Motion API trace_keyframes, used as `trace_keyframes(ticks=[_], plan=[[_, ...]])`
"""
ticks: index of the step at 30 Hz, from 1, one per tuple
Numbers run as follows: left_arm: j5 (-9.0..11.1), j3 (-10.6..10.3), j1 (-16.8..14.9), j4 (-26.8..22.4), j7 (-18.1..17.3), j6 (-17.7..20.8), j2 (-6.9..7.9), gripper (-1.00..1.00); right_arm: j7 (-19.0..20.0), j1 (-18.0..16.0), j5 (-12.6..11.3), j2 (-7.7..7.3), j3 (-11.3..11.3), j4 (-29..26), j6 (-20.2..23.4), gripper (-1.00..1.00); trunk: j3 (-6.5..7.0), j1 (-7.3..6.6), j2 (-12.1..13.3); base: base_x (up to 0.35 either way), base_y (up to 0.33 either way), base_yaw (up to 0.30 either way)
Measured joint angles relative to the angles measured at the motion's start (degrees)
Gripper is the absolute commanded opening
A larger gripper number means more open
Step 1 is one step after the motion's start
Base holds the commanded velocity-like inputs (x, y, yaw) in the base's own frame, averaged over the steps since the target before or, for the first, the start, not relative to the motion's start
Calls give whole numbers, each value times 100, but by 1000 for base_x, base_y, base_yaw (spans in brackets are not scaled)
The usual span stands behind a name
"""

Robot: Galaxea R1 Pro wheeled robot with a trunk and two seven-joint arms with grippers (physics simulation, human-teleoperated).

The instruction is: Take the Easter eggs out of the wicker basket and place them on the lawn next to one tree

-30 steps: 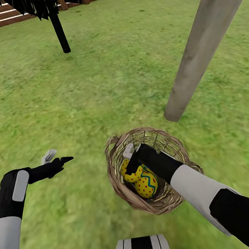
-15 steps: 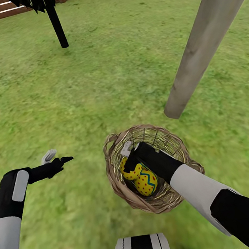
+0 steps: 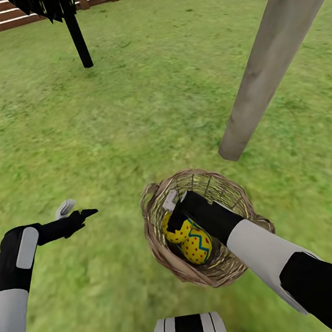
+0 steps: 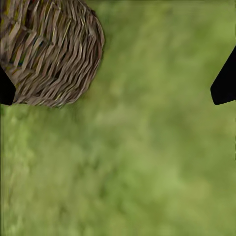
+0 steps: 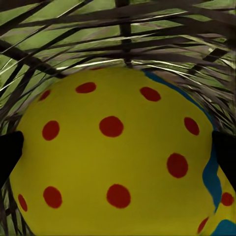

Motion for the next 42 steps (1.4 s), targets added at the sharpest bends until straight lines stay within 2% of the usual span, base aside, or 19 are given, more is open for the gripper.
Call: trace_keyframes(ticks=[6,13,25,31,33,35,42], plan=[[5,-2,-2,-28,1,1,0,100,-5,3,42,5,9,109,-3,-100,87,-10,5,0,0,0],[-1,0,1,-38,1,0,0,100,-13,3,44,-1,0,92,-4,-100,88,-9,6,0,0,0],[4,-7,0,-37,1,1,1,100,-14,3,74,-12,1,86,-11,-100,243,-28,15,0,0,0],[-1,17,43,-61,0,-2,9,100,-14,2,76,-21,1,82,-11,-100,243,-27,15,0,-51,0],[3,21,45,-50,-2,-4,9,100,-10,2,-19,-21,-2,77,17,-100,243,-28,15,0,-174,0],[8,26,46,-46,0,0,15,100,-14,3,76,-29,1,77,-12,-100,243,-27,15,0,-29,0],[4,27,45,-61,1,1,9,100,-14,2,71,-38,1,58,-14,-100,309,-36,19,0,-1,0]])
